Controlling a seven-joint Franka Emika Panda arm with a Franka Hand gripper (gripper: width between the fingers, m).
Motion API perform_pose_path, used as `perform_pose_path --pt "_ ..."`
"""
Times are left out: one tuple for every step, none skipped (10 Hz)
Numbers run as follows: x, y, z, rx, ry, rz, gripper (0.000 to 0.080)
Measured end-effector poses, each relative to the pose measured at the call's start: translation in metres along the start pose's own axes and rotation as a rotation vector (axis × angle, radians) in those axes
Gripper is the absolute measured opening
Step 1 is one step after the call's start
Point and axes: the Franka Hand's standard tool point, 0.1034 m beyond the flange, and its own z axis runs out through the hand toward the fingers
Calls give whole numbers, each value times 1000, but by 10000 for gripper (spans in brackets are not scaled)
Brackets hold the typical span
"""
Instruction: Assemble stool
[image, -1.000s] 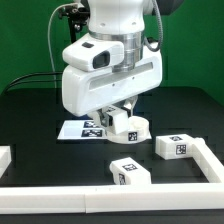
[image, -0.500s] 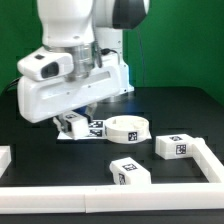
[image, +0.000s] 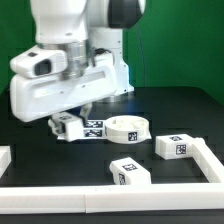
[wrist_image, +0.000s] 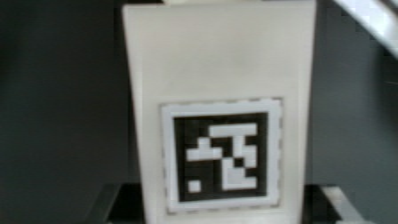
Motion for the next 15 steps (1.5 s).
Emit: perform_pose_path --pt "-23 10 8 27 18 140 337" --pt "-30 18 9 32 17 122 337" --pt "-29 17 8 31 18 126 337" --pt "-29 17 9 32 17 126 337" --pt "-29 17 9 32 17 127 337" --pt "-30 18 10 30 19 146 337" --pt "-33 18 15 19 21 233 337" --pt "-33 18 20 23 16 261 337" --pt "-32 20 21 24 16 273 337" --pt "-33 20 22 24 15 272 337" --pt "-33 20 22 25 14 272 420" --pt "-33 20 22 24 14 272 554" --pt "-26 18 16 55 -1 286 554" --pt "-6 18 -1 68 4 287 630" --pt "16 19 -12 68 17 293 644"
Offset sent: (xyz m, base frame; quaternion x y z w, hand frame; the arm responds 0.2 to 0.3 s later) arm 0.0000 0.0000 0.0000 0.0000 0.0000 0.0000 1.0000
